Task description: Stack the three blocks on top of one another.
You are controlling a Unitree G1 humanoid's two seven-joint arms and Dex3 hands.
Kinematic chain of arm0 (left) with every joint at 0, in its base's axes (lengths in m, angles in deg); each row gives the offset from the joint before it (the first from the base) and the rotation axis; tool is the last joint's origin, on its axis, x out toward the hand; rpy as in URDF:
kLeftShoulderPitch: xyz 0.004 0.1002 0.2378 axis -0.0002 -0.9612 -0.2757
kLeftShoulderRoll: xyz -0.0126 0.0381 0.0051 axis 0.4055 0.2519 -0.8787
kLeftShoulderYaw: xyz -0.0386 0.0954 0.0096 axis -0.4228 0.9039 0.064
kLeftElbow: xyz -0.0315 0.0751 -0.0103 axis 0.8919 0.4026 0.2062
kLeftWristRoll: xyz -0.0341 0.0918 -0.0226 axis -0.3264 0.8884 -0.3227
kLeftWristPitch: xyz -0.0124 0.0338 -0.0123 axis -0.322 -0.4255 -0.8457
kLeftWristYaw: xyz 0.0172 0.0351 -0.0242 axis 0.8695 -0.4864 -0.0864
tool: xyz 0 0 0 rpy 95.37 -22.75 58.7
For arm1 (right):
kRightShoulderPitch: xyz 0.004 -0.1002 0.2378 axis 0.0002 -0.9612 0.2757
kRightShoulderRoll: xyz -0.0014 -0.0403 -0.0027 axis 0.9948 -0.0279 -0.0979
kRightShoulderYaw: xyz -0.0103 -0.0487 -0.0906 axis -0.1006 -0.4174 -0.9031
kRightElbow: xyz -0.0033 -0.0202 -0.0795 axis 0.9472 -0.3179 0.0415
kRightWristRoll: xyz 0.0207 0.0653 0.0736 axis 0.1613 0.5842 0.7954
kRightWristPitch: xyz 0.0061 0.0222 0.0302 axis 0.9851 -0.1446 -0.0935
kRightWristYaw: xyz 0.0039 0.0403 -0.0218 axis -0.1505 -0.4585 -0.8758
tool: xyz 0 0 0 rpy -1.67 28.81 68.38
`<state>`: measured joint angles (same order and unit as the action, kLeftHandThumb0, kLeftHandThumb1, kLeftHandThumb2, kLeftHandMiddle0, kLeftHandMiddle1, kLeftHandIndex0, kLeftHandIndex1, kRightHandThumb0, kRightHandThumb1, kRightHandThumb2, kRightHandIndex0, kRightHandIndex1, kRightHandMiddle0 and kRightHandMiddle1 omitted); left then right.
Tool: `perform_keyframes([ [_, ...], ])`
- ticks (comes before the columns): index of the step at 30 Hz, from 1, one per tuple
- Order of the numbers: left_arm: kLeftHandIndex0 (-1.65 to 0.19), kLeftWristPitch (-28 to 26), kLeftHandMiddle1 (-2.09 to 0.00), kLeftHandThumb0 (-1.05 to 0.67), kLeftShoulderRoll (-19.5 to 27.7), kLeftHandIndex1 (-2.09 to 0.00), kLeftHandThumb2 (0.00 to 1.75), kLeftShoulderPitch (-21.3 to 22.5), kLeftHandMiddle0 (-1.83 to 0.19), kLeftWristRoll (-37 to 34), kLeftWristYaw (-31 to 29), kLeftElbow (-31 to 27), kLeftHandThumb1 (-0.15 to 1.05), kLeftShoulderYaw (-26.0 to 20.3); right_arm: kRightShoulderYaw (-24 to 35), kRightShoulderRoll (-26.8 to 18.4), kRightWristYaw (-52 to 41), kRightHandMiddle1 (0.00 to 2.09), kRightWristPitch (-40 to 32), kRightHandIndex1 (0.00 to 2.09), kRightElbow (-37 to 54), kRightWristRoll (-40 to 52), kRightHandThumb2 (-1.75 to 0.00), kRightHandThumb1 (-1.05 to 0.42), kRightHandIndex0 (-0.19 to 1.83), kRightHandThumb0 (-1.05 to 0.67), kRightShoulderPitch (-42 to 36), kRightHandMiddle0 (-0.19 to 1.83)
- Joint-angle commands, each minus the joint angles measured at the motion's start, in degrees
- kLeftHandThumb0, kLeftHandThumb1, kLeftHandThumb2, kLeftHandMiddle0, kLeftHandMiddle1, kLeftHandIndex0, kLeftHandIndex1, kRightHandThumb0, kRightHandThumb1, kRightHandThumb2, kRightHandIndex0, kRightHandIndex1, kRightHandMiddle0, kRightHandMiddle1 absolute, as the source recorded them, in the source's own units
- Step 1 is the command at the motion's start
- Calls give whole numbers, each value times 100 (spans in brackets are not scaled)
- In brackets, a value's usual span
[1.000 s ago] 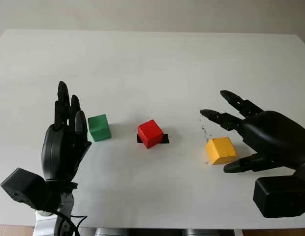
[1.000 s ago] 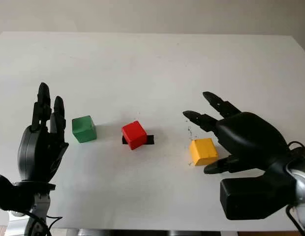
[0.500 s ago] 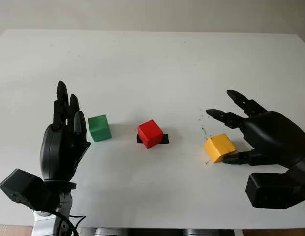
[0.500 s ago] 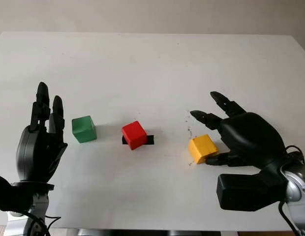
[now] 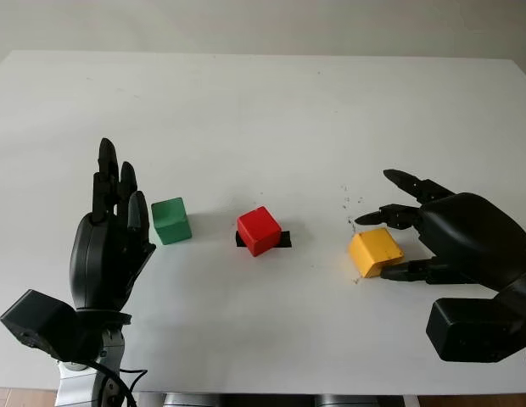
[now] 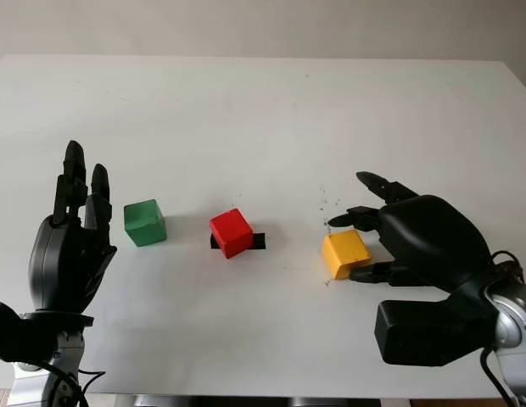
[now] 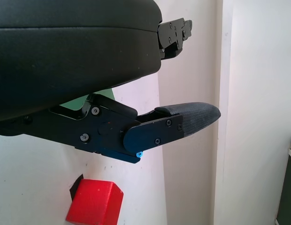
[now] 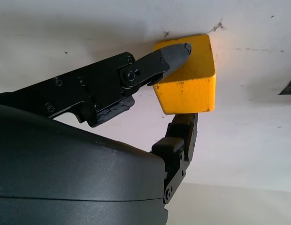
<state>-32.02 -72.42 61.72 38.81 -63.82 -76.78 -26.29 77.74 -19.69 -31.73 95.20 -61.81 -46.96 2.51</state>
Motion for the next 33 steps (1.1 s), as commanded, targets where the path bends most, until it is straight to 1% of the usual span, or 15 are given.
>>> perform_keyframes([
  [1,19,-35,-5,-66,-30,0,62,-40,18,39,50,-146,105,29,32,-76,-17,107,117,6,-10,111,-5,-100,25,-45,33,41],
  [10,19,-52,-4,-66,-27,0,62,-71,19,48,67,-176,105,60,57,-161,-132,115,191,6,-88,171,-6,-101,25,-45,118,38],
  [15,19,-10,-4,-66,-23,0,63,-55,19,25,40,-125,105,66,78,-91,-510,124,-96,6,-165,729,-5,-103,25,-45,523,31],
  [17,19,-21,-4,-65,-36,0,63,-45,19,-14,26,-120,105,67,86,-70,-656,127,-250,5,-221,1020,-6,-103,23,-47,801,27],
  [18,19,-6,-4,-65,-38,0,63,-41,19,-13,22,-108,105,68,67,-76,-749,128,-355,6,-237,1137,-6,-101,24,-47,969,28],
  [19,19,25,-4,-65,-45,0,63,-35,19,-25,8,-84,105,68,38,-30,-890,126,-576,6,-230,1347,-5,-99,25,-46,1224,32],
  [20,19,23,-4,-65,-55,0,63,-35,19,-22,18,-88,105,72,3,20,-1022,121,-770,7,-237,1564,-5,-96,27,-44,1473,38],
  [22,19,23,-5,-64,-77,0,63,-35,19,-16,40,-93,105,78,-83,73,-1255,112,-986,6,-321,1907,-5,-94,29,-42,1873,45],
  [25,19,-14,-5,-65,-122,-1,60,-42,18,-38,81,-127,105,90,-276,173,-1522,111,-1096,6,-590,2272,-5,-93,30,-42,2436,48],
  [27,19,-4,-5,-65,-132,0,60,-53,19,-3,99,-136,105,102,-452,256,-1687,110,-1224,5,-776,2423,-6,-95,28,-44,2883,46],
  [30,19,-59,-5,-66,-172,-1,59,-85,18,32,173,-191,105,118,-798,439,-1944,118,-1377,6,-1147,2524,-5,-92,31,-44,3670,52],
  [33,18,-118,-6,-67,-220,-2,57,-128,16,109,295,-274,105,153,-1015,590,-2108,128,-1380,6,-1425,2603,-5,-91,31,-44,4134,51],
])
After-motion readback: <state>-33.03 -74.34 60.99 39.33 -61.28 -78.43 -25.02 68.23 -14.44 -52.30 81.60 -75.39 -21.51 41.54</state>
